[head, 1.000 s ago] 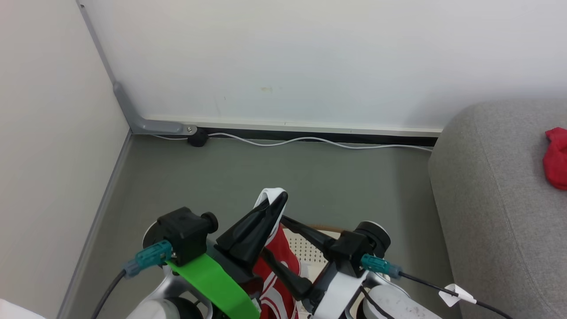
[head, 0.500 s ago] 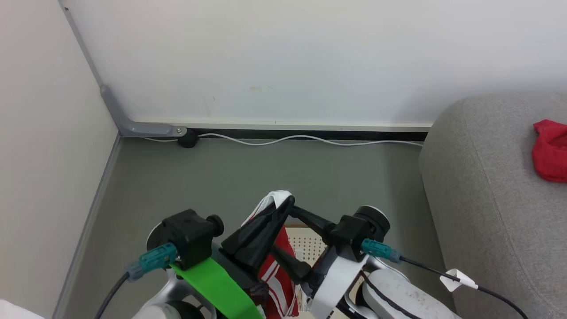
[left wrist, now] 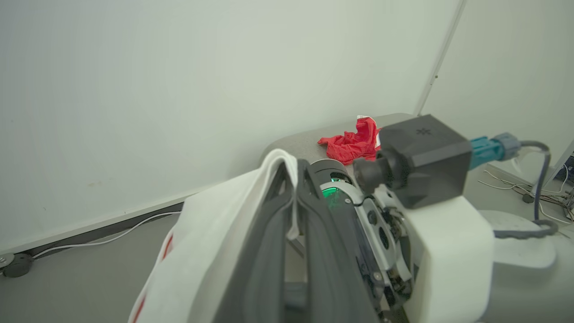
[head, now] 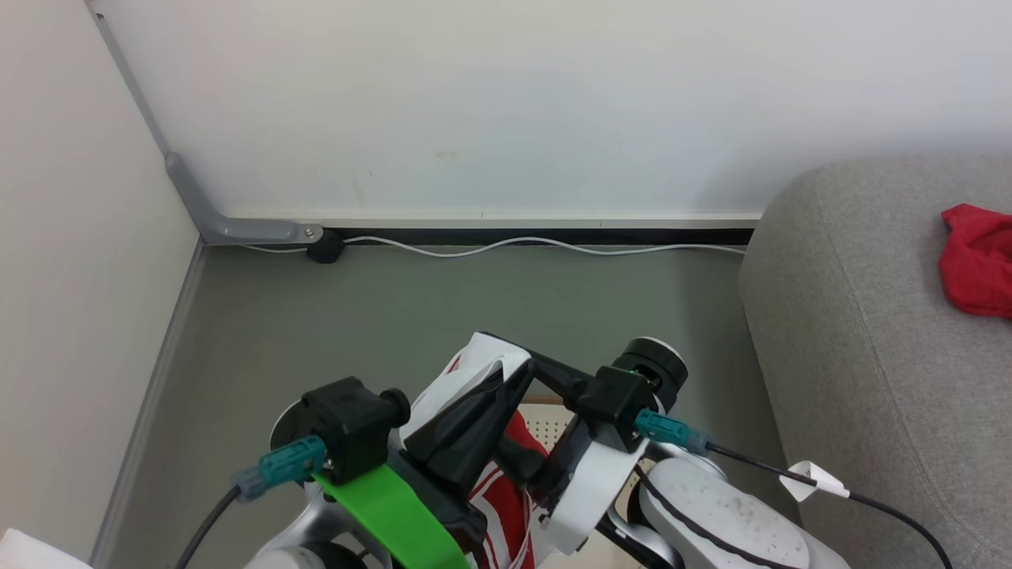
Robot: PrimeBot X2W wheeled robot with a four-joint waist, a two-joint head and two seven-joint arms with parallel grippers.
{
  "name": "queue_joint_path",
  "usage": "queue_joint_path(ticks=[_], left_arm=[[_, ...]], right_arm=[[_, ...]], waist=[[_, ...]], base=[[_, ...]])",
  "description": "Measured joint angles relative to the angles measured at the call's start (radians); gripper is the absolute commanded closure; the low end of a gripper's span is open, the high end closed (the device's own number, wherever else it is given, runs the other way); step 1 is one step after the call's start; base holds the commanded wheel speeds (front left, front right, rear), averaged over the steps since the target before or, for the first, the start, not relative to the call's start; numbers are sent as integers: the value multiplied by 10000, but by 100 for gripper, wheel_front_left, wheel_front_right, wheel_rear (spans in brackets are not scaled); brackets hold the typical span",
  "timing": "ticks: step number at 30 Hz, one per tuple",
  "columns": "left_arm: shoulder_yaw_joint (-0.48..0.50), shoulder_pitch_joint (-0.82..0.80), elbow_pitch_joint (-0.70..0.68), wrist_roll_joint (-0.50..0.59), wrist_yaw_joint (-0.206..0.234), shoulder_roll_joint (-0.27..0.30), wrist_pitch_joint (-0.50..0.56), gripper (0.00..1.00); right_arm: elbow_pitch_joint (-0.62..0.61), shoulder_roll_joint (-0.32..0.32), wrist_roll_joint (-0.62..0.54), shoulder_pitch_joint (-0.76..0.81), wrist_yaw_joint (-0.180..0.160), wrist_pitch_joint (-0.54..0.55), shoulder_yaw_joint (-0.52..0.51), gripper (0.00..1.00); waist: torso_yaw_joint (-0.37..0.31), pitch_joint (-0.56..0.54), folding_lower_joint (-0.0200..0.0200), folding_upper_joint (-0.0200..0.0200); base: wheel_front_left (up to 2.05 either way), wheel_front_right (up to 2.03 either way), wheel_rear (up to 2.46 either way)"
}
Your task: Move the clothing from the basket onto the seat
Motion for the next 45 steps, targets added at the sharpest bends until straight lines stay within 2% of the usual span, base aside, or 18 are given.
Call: queue_joint_path(ticks=[11,12,13,18,19,21,22,23,33,34,35,36,37,44,45], left_arm=[[12,144,-10,-10,96,31,127,100],[6,151,-12,-13,96,29,142,100],[8,151,-29,-13,96,27,142,100],[50,151,-46,-13,186,17,140,100],[67,151,-46,-13,192,19,140,100],[98,151,-48,-13,242,21,140,100],[115,151,-54,-13,261,23,138,100],[123,151,-58,-13,263,23,130,100],[211,151,-77,-13,274,23,125,100],[245,151,-77,-13,278,23,111,100],[276,151,-77,-12,324,23,79,100],[313,151,-77,-12,353,25,71,100],[341,151,-75,-10,353,33,69,100],[489,151,-71,36,481,125,15,100],[493,152,-69,36,499,130,-8,84]], right_arm=[[-487,-69,-203,-269,0,0,339,0],[-485,-73,-196,-298,0,0,366,42],[-479,-81,-194,-300,0,0,399,100],[-255,-213,33,-279,0,0,606,100],[-245,-238,81,-278,0,0,604,60],[-207,-255,86,-277,0,0,581,35],[-198,-255,86,-269,0,0,568,8],[-198,-255,88,-259,0,0,546,0],[-50,-499,174,-50,2,0,424,1],[-27,-539,186,-29,0,0,418,22],[6,-570,222,0,0,0,412,56],[44,-596,245,39,2,0,412,73],[71,-621,247,82,0,0,412,100],[140,-621,355,137,2,0,495,100],[136,-604,374,134,2,0,523,100]], waist=[[-74,36,0,0],[-82,42,0,1],[-91,47,0,0],[-132,78,0,0],[-142,86,0,0],[-168,101,0,0],[-184,111,0,0],[-199,120,0,0],[-371,197,0,0],[-392,204,0,1],[-412,210,0,0],[-434,217,0,0],[-454,223,0,0],[-653,257,0,0],[-694,266,0,0]], base=[[0,0,0],[0,0,0],[0,0,0],[0,0,0],[0,0,0],[0,0,0],[0,0,0],[0,0,0],[0,0,0],[0,0,0],[0,0,0],[0,0,0],[0,0,0],[0,0,0],[0,0,0]])
